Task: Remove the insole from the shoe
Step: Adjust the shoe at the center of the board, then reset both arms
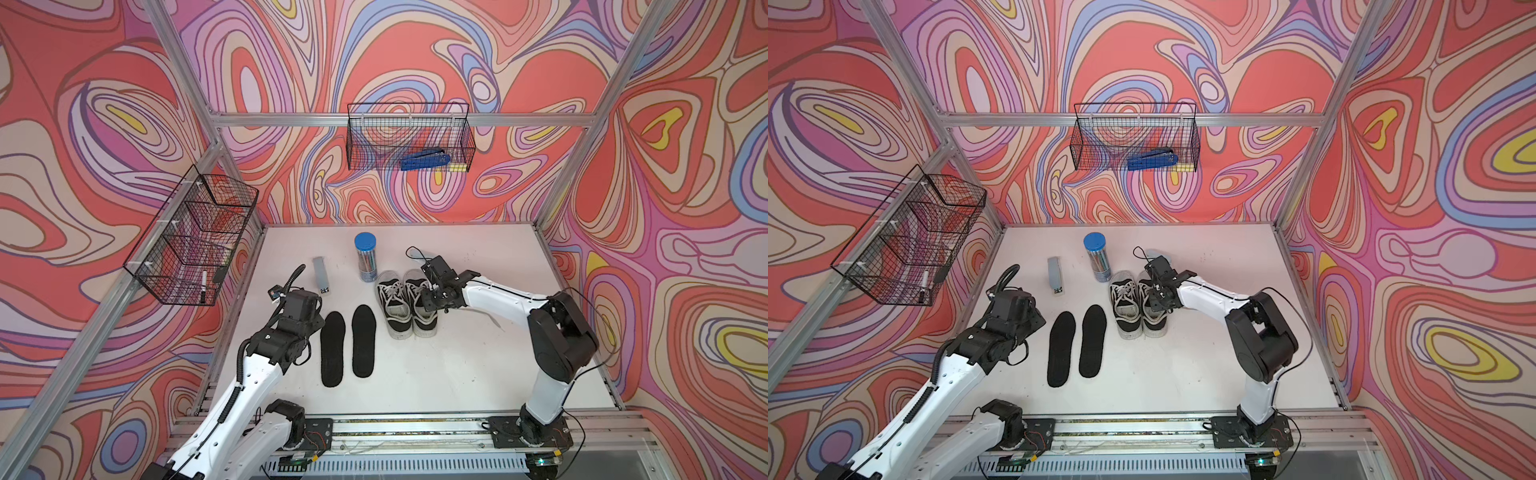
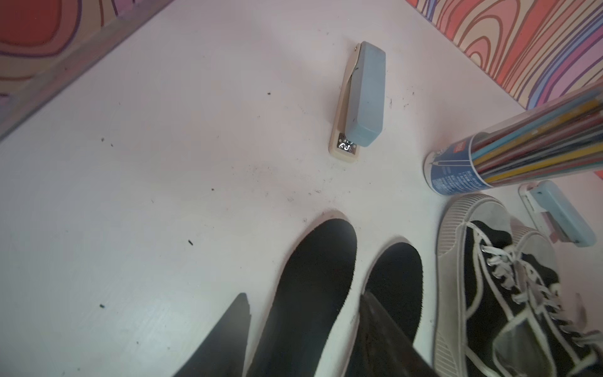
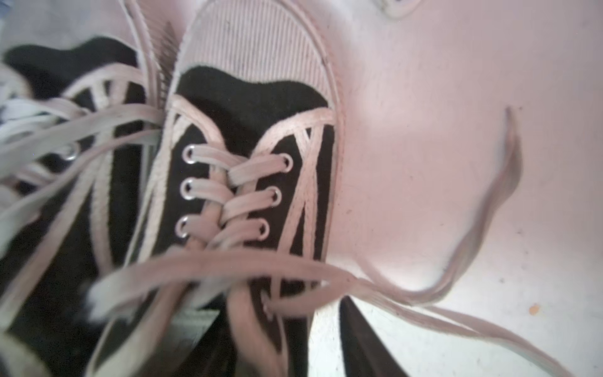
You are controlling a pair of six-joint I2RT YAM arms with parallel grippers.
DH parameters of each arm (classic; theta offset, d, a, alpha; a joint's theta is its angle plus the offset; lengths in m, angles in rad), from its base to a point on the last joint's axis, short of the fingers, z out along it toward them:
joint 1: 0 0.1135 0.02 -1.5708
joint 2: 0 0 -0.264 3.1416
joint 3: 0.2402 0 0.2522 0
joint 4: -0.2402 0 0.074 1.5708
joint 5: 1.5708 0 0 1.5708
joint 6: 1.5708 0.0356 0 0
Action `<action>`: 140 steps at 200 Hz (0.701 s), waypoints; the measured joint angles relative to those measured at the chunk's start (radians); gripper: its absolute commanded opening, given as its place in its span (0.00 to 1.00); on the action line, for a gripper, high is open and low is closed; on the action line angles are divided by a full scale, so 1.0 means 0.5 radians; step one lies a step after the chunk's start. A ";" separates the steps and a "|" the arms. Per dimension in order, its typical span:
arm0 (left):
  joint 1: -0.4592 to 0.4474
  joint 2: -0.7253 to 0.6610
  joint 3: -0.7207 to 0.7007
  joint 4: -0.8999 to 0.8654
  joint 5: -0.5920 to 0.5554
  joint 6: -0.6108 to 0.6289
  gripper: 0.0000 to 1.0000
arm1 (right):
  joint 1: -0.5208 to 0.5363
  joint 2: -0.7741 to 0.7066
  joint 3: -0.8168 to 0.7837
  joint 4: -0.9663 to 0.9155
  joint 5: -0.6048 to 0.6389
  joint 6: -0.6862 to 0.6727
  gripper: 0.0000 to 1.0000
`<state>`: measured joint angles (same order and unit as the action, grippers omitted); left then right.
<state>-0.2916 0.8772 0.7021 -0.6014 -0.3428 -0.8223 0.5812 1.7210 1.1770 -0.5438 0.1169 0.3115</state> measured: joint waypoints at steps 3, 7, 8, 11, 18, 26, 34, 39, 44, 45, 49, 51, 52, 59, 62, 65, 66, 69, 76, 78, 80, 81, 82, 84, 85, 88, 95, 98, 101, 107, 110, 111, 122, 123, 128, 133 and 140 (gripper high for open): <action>0.006 0.005 -0.013 0.023 -0.014 0.028 0.69 | -0.001 -0.072 -0.039 0.007 0.020 0.007 0.61; 0.013 0.008 -0.034 0.060 -0.034 0.065 0.70 | -0.002 -0.169 -0.085 0.013 0.028 -0.006 0.61; 0.018 0.012 -0.043 0.081 -0.045 0.089 0.71 | -0.003 -0.190 -0.094 0.014 0.036 -0.008 0.61; 0.026 0.018 -0.055 0.107 -0.059 0.114 0.71 | -0.005 -0.268 -0.127 0.023 0.049 -0.009 0.61; 0.045 0.033 -0.094 0.197 -0.098 0.198 0.74 | -0.018 -0.454 -0.188 0.047 0.089 -0.025 0.61; 0.067 0.050 -0.143 0.309 -0.140 0.294 0.76 | -0.050 -0.661 -0.256 0.114 0.142 -0.053 0.63; 0.092 0.074 -0.192 0.433 -0.186 0.397 0.80 | -0.121 -0.866 -0.346 0.233 0.206 -0.096 0.64; 0.105 0.089 -0.223 0.513 -0.215 0.452 0.83 | -0.176 -0.975 -0.412 0.322 0.233 -0.121 0.65; 0.116 0.107 -0.253 0.593 -0.241 0.514 0.87 | -0.249 -1.073 -0.483 0.407 0.269 -0.149 0.66; 0.120 0.112 -0.264 0.616 -0.250 0.533 0.88 | -0.262 -1.089 -0.495 0.426 0.272 -0.153 0.66; 0.130 0.127 -0.298 0.699 -0.272 0.588 0.99 | -0.336 -1.157 -0.571 0.530 0.304 -0.184 0.66; 0.135 0.132 -0.311 0.733 -0.277 0.605 0.99 | -0.378 -1.191 -0.610 0.578 0.311 -0.194 0.67; 0.140 0.136 -0.323 0.765 -0.284 0.620 1.00 | -0.391 -1.200 -0.625 0.598 0.315 -0.201 0.67; 0.161 0.166 -0.378 0.890 -0.298 0.700 1.00 | -0.533 -1.258 -0.745 0.750 0.356 -0.248 0.69; 0.174 0.185 -0.404 0.950 -0.302 0.726 1.00 | -0.597 -1.261 -0.793 0.815 0.364 -0.266 0.69; 0.186 0.201 -0.429 1.001 -0.307 0.756 1.00 | -0.667 -1.260 -0.837 0.874 0.362 -0.286 0.70; 0.189 0.206 -0.434 1.013 -0.308 0.763 1.00 | -0.681 -1.257 -0.848 0.887 0.362 -0.291 0.70; 0.205 0.229 -0.459 1.067 -0.312 0.790 1.00 | -0.742 -1.231 -0.885 0.940 0.363 -0.306 0.70; 0.237 0.275 -0.502 1.165 -0.313 0.846 1.00 | -0.864 -1.160 -0.945 1.039 0.350 -0.331 0.71; 0.244 0.284 -0.510 1.185 -0.313 0.858 1.00 | -0.902 -1.124 -0.962 1.073 0.343 -0.336 0.71; 0.253 0.298 -0.522 1.212 -0.312 0.873 1.00 | -0.937 -1.091 -0.977 1.106 0.339 -0.341 0.71; 0.256 0.303 -0.526 1.222 -0.311 0.878 1.00 | -0.949 -1.077 -0.981 1.118 0.338 -0.344 0.71; 0.263 0.314 -0.534 1.245 -0.311 0.891 1.00 | -0.961 -1.063 -0.986 1.129 0.336 -0.346 0.71; 0.271 0.323 -0.542 1.265 -0.311 0.901 1.00 | -0.993 -1.020 -0.999 1.164 0.323 -0.346 0.71; 0.274 0.327 -0.545 1.274 -0.311 0.906 1.00 | -1.002 -1.006 -1.004 1.175 0.320 -0.349 0.71; 0.286 0.347 -0.559 1.316 -0.307 0.929 1.00 | -1.037 -0.948 -1.022 1.223 0.310 -0.356 0.71; 0.311 0.388 -0.588 1.410 -0.295 0.980 1.00 | -1.095 -0.826 -1.069 1.342 0.282 -0.371 0.71; 0.321 0.403 -0.601 1.451 -0.291 1.000 1.00 | -1.110 -0.783 -1.093 1.400 0.269 -0.378 0.71; 0.327 0.415 -0.610 1.482 -0.286 1.015 1.00 | -1.120 -0.748 -1.113 1.444 0.259 -0.383 0.71; 0.349 0.447 -0.632 1.568 -0.261 1.051 1.00 | -1.134 -0.674 -1.167 1.562 0.231 -0.397 0.71; 0.362 0.465 -0.642 1.612 -0.243 1.064 1.00 | -1.137 -0.637 -1.194 1.625 0.214 -0.405 0.71; 0.364 0.468 -0.643 1.622 -0.238 1.067 1.00 | -1.137 -0.629 -1.202 1.640 0.211 -0.407 0.71; 0.404 0.532 -0.674 1.765 -0.172 1.100 1.00 | -1.138 -0.515 -1.295 1.892 0.153 -0.443 0.71; 0.410 0.541 -0.678 1.785 -0.162 1.101 1.00 | -1.138 -0.507 -1.302 1.909 0.150 -0.445 0.71; 0.430 0.572 -0.693 1.849 -0.132 1.113 1.00 | -1.138 -0.462 -1.331 2.004 0.129 -0.456 0.71; 0.449 0.603 -0.706 1.915 -0.102 1.122 1.00 | -1.139 -0.412 -1.355 2.104 0.098 -0.468 0.71; 0.477 0.658 -0.719 1.991 -0.055 1.135 1.00 | -1.141 -0.343 -1.386 2.244 0.070 -0.480 0.71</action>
<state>-0.0532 1.2064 0.3428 0.3943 -0.3702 -0.2550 0.0105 1.5494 0.4843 0.5781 0.1520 0.0715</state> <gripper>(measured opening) 0.998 0.711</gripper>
